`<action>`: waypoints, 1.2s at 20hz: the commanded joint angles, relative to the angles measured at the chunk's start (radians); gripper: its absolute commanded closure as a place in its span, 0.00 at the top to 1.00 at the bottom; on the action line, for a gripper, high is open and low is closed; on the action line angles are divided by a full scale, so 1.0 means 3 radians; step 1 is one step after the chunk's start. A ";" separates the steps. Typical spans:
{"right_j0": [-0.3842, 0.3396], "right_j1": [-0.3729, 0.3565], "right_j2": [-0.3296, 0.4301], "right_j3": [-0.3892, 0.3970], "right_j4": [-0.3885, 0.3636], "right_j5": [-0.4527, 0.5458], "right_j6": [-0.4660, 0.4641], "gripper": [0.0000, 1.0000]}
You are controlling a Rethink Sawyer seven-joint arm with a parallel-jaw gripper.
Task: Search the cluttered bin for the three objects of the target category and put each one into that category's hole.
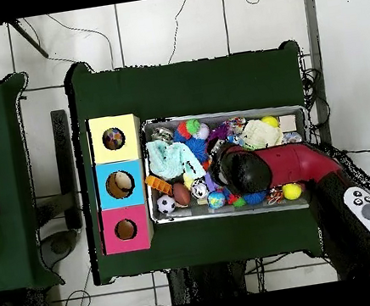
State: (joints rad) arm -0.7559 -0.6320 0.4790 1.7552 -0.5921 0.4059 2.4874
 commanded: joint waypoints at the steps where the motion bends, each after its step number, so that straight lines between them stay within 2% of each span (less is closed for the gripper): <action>1: -0.0034 0.0265 0.0244 -0.0246 -0.0308 0.0366 -0.1022 0.00; 15: -0.0162 0.0529 0.0305 -0.0399 -0.0471 0.0302 -0.1080 0.00; 21: -0.0171 0.0451 0.0292 -0.0357 -0.0492 0.0286 -0.0979 0.00; 24: -0.0330 0.0485 0.0378 -0.0383 -0.0419 0.0377 -0.1076 0.00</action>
State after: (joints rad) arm -0.8017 -0.5144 0.5241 1.6976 -0.6824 0.4063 2.4723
